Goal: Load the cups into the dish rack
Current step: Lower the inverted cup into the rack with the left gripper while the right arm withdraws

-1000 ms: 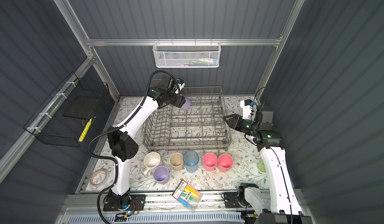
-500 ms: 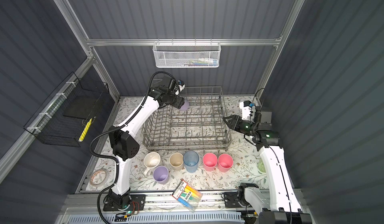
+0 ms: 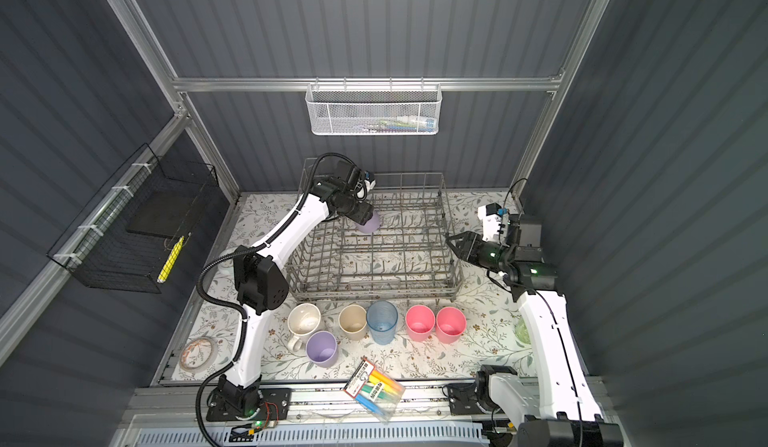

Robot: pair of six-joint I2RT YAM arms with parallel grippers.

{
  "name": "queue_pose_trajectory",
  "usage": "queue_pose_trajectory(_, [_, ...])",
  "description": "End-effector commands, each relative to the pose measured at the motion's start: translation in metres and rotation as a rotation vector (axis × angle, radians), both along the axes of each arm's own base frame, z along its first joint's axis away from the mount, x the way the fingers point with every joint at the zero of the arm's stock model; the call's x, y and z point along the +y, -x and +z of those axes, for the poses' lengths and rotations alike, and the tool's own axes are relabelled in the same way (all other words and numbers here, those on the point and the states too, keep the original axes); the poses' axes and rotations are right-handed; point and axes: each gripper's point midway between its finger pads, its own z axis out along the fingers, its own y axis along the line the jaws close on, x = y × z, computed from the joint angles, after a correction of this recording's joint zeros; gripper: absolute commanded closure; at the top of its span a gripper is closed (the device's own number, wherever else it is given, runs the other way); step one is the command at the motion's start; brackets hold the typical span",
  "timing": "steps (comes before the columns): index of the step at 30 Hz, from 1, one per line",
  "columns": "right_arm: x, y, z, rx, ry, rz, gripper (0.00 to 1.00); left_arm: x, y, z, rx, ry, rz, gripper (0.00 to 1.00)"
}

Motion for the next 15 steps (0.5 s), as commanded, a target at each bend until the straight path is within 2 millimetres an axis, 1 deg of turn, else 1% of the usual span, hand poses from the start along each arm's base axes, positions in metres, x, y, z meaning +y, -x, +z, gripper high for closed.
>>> queue_pose_trajectory(1, [0.000, -0.001, -0.004, 0.005, -0.005, 0.004, 0.57, -0.003, -0.005, -0.006, -0.010, -0.033, 0.000, 0.88])
queue_pose_trajectory(6, [0.000, -0.001, -0.006, 0.009, -0.002, 0.002, 0.57, -0.004, -0.011, -0.022, -0.016, -0.088, 0.018, 0.80])
queue_pose_trajectory(11, [0.000, -0.001, -0.008, 0.014, -0.002, 0.002, 0.57, -0.007, -0.012, -0.037, -0.011, -0.129, 0.017, 0.70])
queue_pose_trajectory(15, [0.000, -0.002, -0.008, 0.019, -0.005, 0.004, 0.57, -0.011, -0.011, -0.044, -0.010, -0.147, 0.015, 0.58])
